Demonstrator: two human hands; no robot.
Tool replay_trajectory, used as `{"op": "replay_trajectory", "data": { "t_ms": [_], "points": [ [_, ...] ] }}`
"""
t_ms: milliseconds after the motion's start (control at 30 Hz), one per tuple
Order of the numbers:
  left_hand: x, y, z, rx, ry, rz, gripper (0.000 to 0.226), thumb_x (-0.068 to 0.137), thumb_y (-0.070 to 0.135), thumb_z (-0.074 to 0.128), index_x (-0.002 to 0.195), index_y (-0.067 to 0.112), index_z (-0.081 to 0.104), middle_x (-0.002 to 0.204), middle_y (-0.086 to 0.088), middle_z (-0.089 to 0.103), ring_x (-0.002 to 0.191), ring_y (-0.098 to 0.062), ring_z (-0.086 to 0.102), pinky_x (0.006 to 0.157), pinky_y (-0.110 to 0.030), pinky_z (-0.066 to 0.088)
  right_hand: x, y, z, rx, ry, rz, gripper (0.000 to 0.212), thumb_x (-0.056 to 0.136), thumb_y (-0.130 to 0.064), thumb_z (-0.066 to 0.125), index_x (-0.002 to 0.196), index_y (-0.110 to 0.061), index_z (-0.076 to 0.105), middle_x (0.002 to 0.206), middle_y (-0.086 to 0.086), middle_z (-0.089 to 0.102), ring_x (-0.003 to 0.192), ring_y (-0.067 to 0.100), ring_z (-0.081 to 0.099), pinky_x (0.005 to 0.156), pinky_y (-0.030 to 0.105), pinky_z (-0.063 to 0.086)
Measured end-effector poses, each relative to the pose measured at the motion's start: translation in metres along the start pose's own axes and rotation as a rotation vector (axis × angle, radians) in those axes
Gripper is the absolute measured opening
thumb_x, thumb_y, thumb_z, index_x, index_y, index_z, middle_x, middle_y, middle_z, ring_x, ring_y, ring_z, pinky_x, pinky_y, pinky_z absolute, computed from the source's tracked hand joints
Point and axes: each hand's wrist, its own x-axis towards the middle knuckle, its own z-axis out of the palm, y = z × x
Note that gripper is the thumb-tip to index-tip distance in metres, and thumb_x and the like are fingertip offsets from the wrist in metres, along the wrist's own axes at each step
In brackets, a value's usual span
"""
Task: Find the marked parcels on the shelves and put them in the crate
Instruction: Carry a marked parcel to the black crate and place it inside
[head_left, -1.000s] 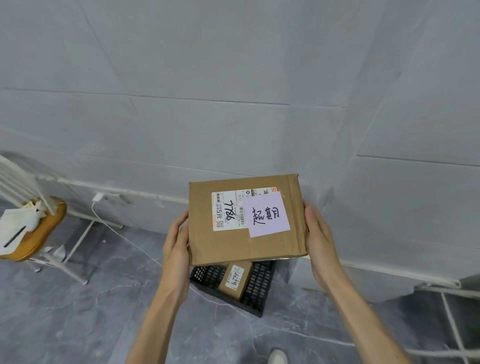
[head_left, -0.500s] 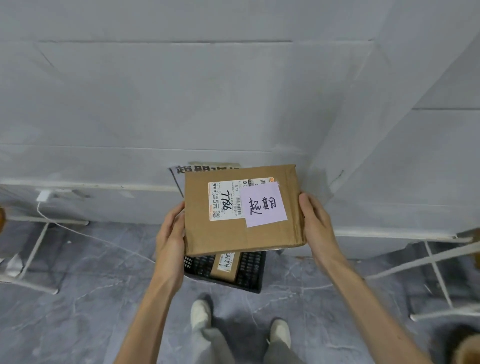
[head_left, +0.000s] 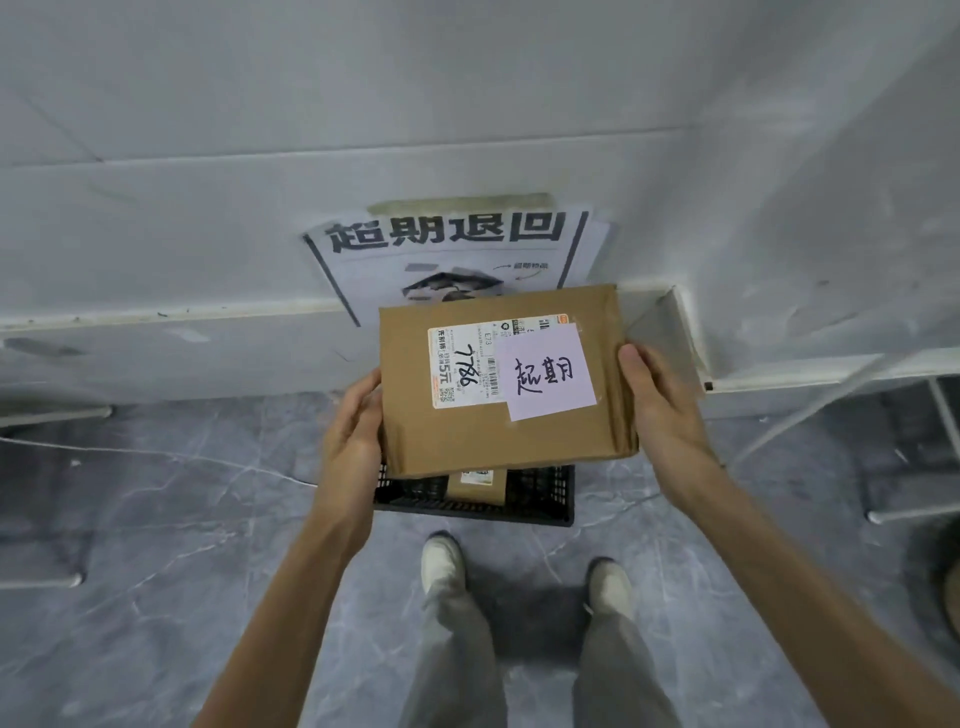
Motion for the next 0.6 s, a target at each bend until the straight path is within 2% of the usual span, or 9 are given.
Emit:
{"op": "replay_trajectory", "data": {
  "t_ms": [33, 100, 200, 267, 400, 433, 500, 600],
  "points": [
    [0.009, -0.013, -0.005, 0.003, 0.001, -0.021, 0.030, 0.106, 0.032, 0.043, 0.128, 0.035, 0.064, 0.129, 0.008, 0.067, 0.123, -0.013, 0.060, 0.106, -0.045, 0.047, 0.004, 0.008, 0.010, -0.027, -0.004, 0.009, 0.018, 0.103, -0.043, 0.044, 0.112, -0.040, 0.059, 0.094, -0.030, 0.065, 0.083, -0.017, 0.060, 0.070, 0.005, 0.044],
    [0.028, -0.039, -0.012, 0.006, 0.003, -0.056, 0.031, 0.107, 0.029, 0.042, 0.127, 0.035, 0.065, 0.127, 0.007, 0.068, 0.121, -0.017, 0.062, 0.102, -0.044, 0.050, 0.019, 0.027, 0.028, -0.085, -0.010, 0.001, 0.021, 0.103, -0.046, 0.043, 0.116, -0.041, 0.059, 0.100, -0.027, 0.065, 0.093, -0.011, 0.060, 0.082, 0.015, 0.046],
    [0.048, -0.080, -0.017, -0.001, -0.003, -0.121, 0.033, 0.107, 0.025, 0.039, 0.123, 0.036, 0.066, 0.127, 0.003, 0.068, 0.115, -0.020, 0.063, 0.085, -0.034, 0.051, 0.043, 0.057, 0.050, -0.135, -0.019, 0.006, 0.027, 0.103, -0.045, 0.044, 0.121, -0.035, 0.061, 0.111, -0.016, 0.067, 0.105, 0.002, 0.062, 0.094, 0.027, 0.048],
    [0.060, -0.108, -0.018, -0.016, -0.003, -0.165, 0.032, 0.107, 0.025, 0.040, 0.120, 0.037, 0.066, 0.125, 0.001, 0.068, 0.108, -0.019, 0.063, 0.080, -0.033, 0.048, 0.060, 0.079, 0.062, -0.173, -0.023, 0.014, 0.034, 0.102, -0.049, 0.044, 0.126, -0.034, 0.061, 0.121, -0.008, 0.065, 0.111, 0.008, 0.061, 0.099, 0.033, 0.049],
    [0.084, -0.160, -0.015, -0.063, 0.021, -0.271, 0.031, 0.108, 0.025, 0.036, 0.124, 0.029, 0.063, 0.123, -0.009, 0.067, 0.096, -0.019, 0.062, 0.073, -0.032, 0.047, 0.090, 0.120, 0.080, -0.253, -0.046, 0.027, 0.033, 0.101, -0.054, 0.042, 0.126, -0.040, 0.059, 0.128, -0.005, 0.060, 0.115, 0.011, 0.058, 0.102, 0.036, 0.047],
    [0.088, -0.172, -0.013, -0.075, 0.028, -0.297, 0.031, 0.108, 0.026, 0.036, 0.127, 0.028, 0.061, 0.123, -0.010, 0.066, 0.096, -0.019, 0.061, 0.073, -0.032, 0.048, 0.097, 0.129, 0.084, -0.279, -0.055, 0.032, 0.032, 0.101, -0.055, 0.041, 0.125, -0.043, 0.058, 0.129, -0.006, 0.060, 0.116, 0.011, 0.057, 0.102, 0.037, 0.046],
    [0.096, -0.195, -0.011, -0.072, 0.038, -0.339, 0.031, 0.108, 0.030, 0.038, 0.133, 0.029, 0.057, 0.128, -0.005, 0.063, 0.109, -0.022, 0.061, 0.082, -0.035, 0.051, 0.110, 0.146, 0.094, -0.318, -0.073, 0.038, 0.033, 0.100, -0.057, 0.041, 0.126, -0.045, 0.057, 0.131, -0.007, 0.059, 0.117, 0.013, 0.057, 0.104, 0.042, 0.046],
    [0.114, -0.224, -0.011, -0.060, 0.062, -0.393, 0.035, 0.108, 0.031, 0.039, 0.140, 0.030, 0.052, 0.135, 0.001, 0.058, 0.122, -0.021, 0.056, 0.097, -0.043, 0.049, 0.125, 0.175, 0.109, -0.332, -0.095, 0.065, 0.039, 0.102, -0.052, 0.041, 0.134, -0.035, 0.056, 0.134, -0.002, 0.057, 0.118, 0.017, 0.056, 0.105, 0.045, 0.047]
  ]
}}
